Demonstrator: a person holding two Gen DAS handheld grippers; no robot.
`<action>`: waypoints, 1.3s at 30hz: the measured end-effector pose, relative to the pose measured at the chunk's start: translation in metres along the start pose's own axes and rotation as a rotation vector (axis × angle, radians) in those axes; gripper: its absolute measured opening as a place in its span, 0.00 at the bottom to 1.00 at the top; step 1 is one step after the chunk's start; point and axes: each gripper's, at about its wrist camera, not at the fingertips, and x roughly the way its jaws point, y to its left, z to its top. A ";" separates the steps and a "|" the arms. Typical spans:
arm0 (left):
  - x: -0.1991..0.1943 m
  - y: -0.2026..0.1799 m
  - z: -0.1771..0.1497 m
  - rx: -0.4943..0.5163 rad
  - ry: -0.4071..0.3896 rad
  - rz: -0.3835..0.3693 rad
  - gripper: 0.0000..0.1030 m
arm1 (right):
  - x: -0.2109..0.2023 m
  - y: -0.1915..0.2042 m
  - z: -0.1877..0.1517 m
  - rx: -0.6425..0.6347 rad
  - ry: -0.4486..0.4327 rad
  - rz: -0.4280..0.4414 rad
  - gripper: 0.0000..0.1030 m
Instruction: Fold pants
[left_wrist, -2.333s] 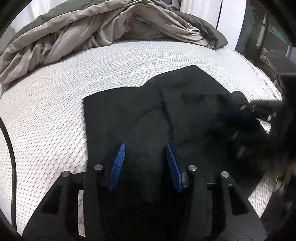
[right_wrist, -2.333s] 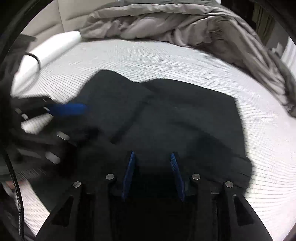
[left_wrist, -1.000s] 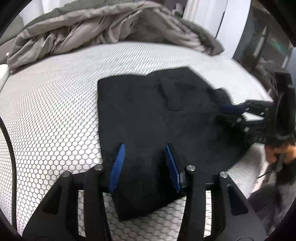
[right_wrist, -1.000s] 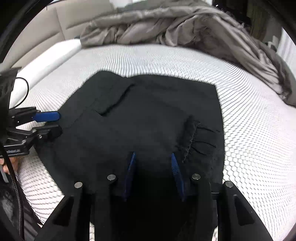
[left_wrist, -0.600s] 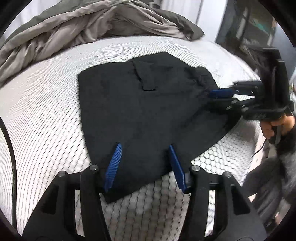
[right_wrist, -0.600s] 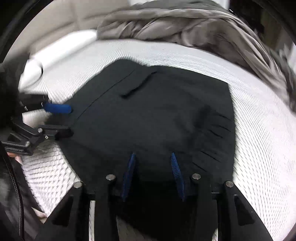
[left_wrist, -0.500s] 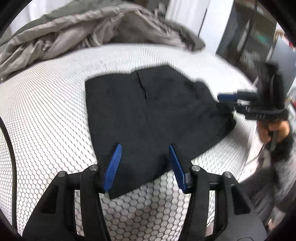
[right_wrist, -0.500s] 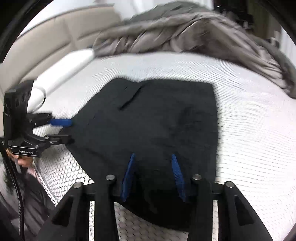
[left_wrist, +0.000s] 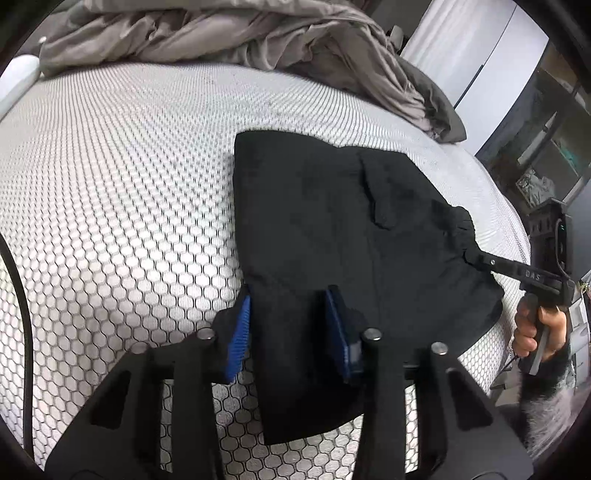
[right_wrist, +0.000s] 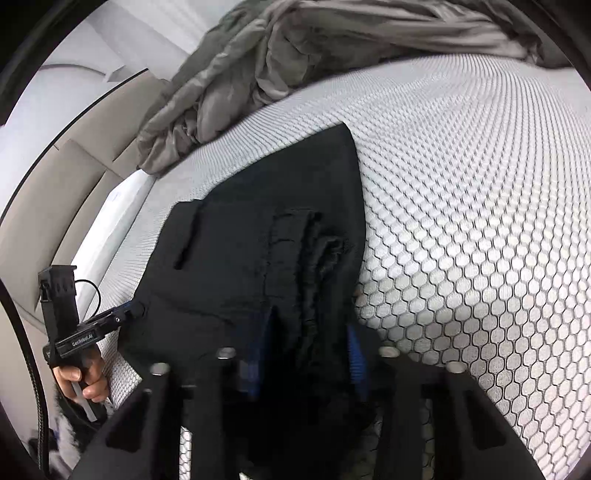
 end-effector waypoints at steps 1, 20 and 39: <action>-0.002 -0.001 -0.001 0.002 0.000 0.005 0.33 | -0.003 0.005 0.001 -0.017 -0.011 0.005 0.25; 0.012 -0.015 0.007 0.042 -0.026 0.135 0.34 | -0.008 0.018 -0.006 -0.059 -0.046 -0.130 0.42; -0.107 -0.071 -0.060 0.166 -0.315 0.197 0.99 | -0.100 0.092 -0.061 -0.255 -0.282 -0.122 1.00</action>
